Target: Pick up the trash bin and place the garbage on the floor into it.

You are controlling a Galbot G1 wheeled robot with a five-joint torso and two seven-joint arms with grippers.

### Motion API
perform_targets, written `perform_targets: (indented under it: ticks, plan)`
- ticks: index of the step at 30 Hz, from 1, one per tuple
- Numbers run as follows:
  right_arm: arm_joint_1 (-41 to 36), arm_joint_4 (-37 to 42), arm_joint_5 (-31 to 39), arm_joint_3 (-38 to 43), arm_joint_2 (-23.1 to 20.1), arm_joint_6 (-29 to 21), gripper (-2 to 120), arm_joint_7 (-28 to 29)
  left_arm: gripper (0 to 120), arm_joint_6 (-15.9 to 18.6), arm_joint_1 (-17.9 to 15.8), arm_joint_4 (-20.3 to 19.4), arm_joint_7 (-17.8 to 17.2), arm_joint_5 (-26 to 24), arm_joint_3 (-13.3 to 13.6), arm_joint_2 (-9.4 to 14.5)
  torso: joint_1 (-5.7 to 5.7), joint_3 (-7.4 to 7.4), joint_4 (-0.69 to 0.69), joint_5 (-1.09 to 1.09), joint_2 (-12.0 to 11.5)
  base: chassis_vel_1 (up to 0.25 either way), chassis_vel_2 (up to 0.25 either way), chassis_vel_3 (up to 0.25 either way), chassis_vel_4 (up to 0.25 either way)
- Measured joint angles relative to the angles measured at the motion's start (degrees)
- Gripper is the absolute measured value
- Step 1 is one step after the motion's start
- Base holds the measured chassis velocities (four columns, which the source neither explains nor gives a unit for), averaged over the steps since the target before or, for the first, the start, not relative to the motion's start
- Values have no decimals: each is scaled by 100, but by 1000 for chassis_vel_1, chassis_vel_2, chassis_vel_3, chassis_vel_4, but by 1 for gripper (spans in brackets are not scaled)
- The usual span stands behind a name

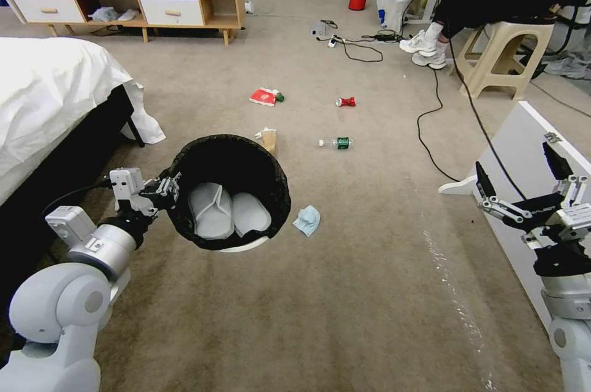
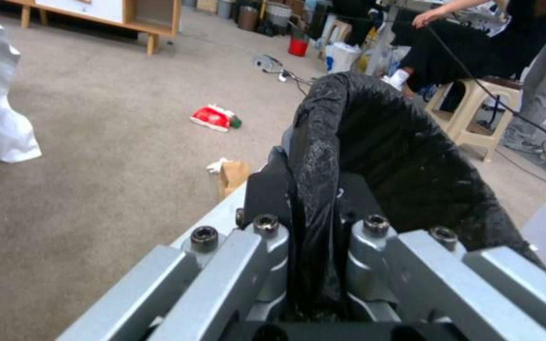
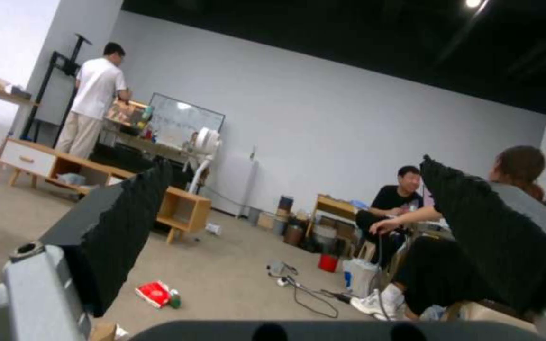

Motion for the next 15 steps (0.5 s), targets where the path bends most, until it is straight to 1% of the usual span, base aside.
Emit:
perform_targets:
  ticks: [6, 10, 15]
  plan:
    - [-14, -55, 33, 24, -34, 1, 100, 1, 7, 36, -59, -104, -62, -188, -73, 44, 0, 0, 0, 2, 0, 0, 0, 0, 0]
    - [-49, -62, 66, 146, -94, 10, 100, -15, 7, 41, -96, -63, -98, -220, -103, 59, 0, 0, 0, 0, 0, 0, 0, 0, 0]
    - [-42, -109, 101, 230, -46, 80, 100, -33, 7, 43, -117, -13, -112, -221, -86, 53, 0, 0, 0, 0, 0, 0, 0, 0, 0]
